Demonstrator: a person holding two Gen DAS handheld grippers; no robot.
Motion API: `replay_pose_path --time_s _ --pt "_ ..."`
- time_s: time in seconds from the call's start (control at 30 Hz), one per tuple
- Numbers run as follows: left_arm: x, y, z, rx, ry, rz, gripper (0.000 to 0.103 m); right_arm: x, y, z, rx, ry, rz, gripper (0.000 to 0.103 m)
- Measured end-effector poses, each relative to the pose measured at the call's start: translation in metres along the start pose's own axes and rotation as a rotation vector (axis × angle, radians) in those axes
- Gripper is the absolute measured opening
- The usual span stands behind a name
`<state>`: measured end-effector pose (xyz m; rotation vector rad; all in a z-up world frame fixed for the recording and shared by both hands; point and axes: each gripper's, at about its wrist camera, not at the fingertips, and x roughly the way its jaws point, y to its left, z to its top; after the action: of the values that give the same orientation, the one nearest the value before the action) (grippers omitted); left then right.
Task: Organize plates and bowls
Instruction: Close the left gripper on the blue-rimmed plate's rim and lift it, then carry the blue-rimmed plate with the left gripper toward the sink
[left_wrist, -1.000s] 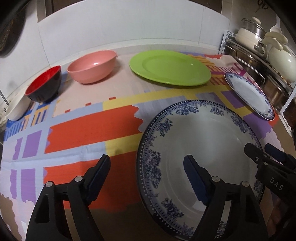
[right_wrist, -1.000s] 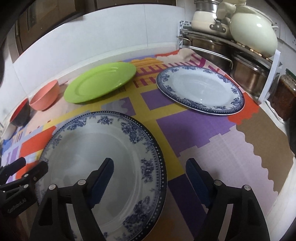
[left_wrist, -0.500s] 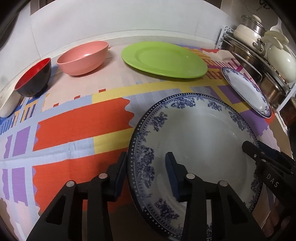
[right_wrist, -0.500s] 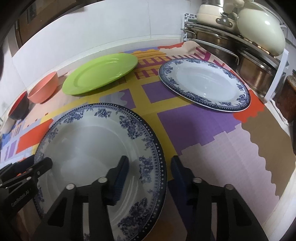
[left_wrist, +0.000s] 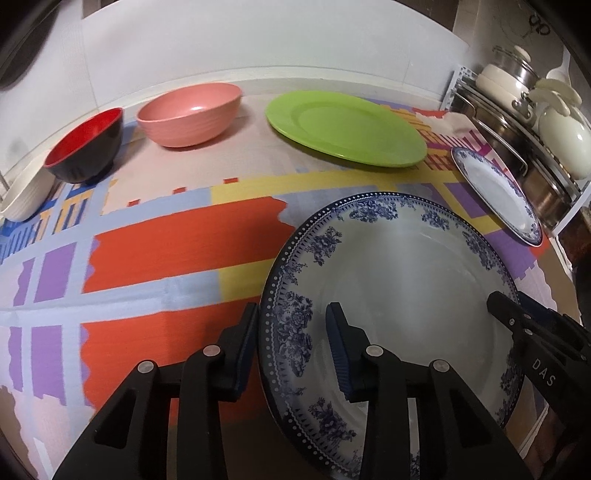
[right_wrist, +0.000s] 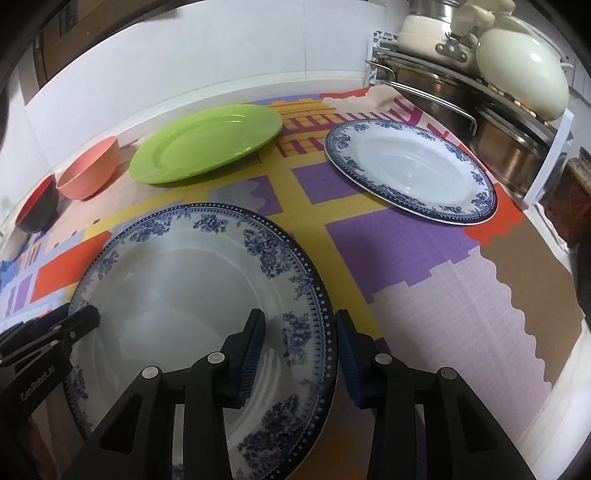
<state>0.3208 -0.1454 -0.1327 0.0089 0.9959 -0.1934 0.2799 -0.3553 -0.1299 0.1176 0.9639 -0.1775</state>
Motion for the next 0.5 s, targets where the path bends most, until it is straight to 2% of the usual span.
replay_pose_path --time_s 0.27,0.5 --pt "-0.027 0.036 -0.008 -0.047 -0.035 0.042 0.037 -0.013 0.030 -0.001 -0.033 -0.007 0.040 0.040" --pt "-0.056 0.084 -0.018 -0.123 -0.076 0.109 0.037 -0.027 0.079 0.001 -0.108 -0.034 0.102 0.040"
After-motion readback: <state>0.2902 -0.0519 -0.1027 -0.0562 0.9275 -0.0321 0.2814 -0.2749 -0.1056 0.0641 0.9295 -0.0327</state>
